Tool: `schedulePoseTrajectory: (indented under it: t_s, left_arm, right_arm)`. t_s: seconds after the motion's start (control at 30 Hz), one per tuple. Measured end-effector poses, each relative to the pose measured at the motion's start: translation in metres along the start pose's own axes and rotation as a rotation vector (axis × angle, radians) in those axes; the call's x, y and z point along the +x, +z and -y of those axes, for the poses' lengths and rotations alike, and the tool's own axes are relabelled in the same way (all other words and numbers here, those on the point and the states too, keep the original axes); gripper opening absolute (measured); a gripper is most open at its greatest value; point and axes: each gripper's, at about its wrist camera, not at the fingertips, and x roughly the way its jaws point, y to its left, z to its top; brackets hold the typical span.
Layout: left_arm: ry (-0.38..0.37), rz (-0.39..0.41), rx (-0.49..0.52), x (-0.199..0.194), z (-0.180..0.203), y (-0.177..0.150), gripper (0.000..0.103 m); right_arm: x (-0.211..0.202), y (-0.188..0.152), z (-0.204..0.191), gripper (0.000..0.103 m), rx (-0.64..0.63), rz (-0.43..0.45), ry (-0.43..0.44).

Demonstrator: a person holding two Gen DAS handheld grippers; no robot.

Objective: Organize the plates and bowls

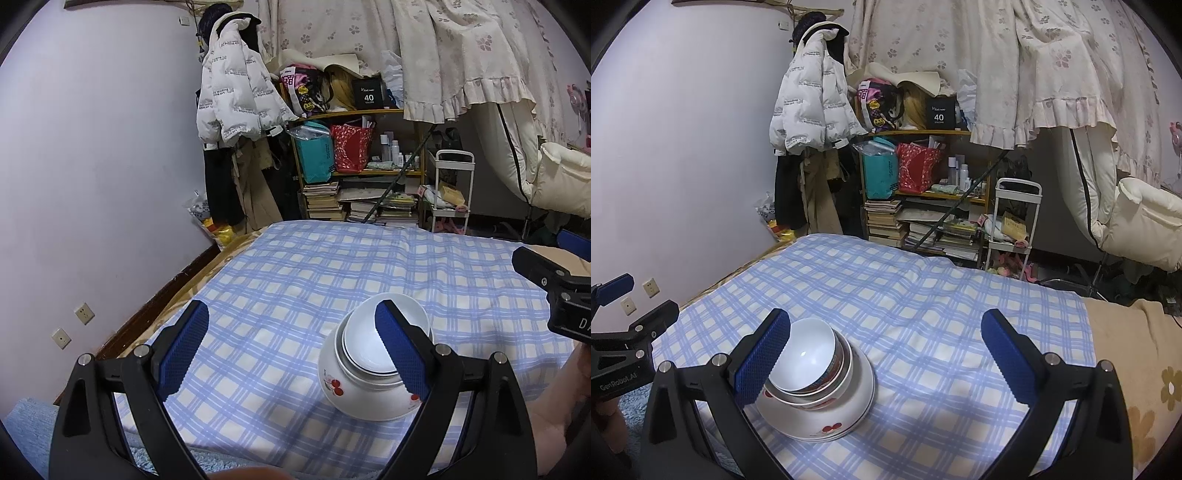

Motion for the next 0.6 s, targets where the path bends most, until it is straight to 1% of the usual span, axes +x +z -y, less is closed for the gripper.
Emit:
schedulePoseTrajectory:
  t_s: [0.3,0.6]
  left_arm:
    - [0.016,0.007,0.013,-0.0022,0.0013,-0.0002,0.090]
    - [0.009,0.003,0.011,-0.0016,0.0012,0.0001,0.091]
  right_arm:
    - [0.0002,0.0007,0.0005,0.103,0.001,-0.001,0.002]
    - [0.0004,0.0014,0.0007,0.103,-0.001,-0.002,0.004]
